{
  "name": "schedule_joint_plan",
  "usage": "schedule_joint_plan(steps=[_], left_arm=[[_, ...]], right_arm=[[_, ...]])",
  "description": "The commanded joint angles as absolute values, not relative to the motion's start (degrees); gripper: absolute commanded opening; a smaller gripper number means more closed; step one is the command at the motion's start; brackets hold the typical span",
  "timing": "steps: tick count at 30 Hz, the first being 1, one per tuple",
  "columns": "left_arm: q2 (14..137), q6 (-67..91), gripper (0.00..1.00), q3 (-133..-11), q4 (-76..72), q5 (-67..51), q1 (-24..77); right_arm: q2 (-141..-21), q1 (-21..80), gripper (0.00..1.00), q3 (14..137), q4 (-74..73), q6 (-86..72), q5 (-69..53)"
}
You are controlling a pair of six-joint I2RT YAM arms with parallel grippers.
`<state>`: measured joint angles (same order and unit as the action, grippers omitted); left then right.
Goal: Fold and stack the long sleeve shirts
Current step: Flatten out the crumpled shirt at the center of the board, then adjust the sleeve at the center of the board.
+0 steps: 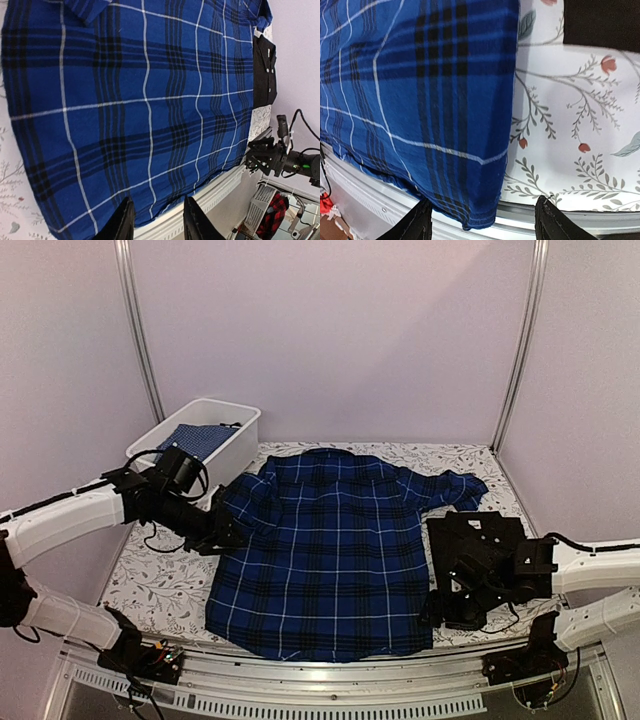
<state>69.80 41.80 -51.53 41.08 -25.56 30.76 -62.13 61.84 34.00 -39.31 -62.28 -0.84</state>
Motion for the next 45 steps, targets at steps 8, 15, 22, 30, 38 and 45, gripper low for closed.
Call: schedule_joint_plan(steps=[8, 15, 22, 30, 38, 45], left_arm=[[98.9, 40.4, 0.32, -63.6, 10.3, -30.5, 31.6], [117.5, 39.8, 0.32, -79.1, 11.5, -27.4, 31.5], [128.4, 37.3, 0.31, -87.1, 16.4, -24.0, 29.1], [132.1, 36.4, 0.32, -87.2, 16.2, -22.3, 26.0], [130.1, 33.2, 0.33, -88.6, 19.6, -16.8, 23.7], [125.7, 30.2, 0.34, -87.2, 18.8, -19.1, 24.0]], right_arm=[[-64.7, 63.8, 0.48, 26.7, -21.2, -65.0, -10.8], [-66.0, 65.4, 0.00, 33.5, -28.9, -63.0, -13.5], [-63.8, 63.0, 0.55, 39.4, -37.0, -59.3, -11.0], [-70.3, 39.0, 0.74, 49.4, -29.4, -42.6, -11.4], [-97.8, 25.1, 0.67, 68.0, -15.6, -33.8, -17.8], [-107.5, 14.3, 0.65, 71.0, -11.6, -32.1, -19.4]])
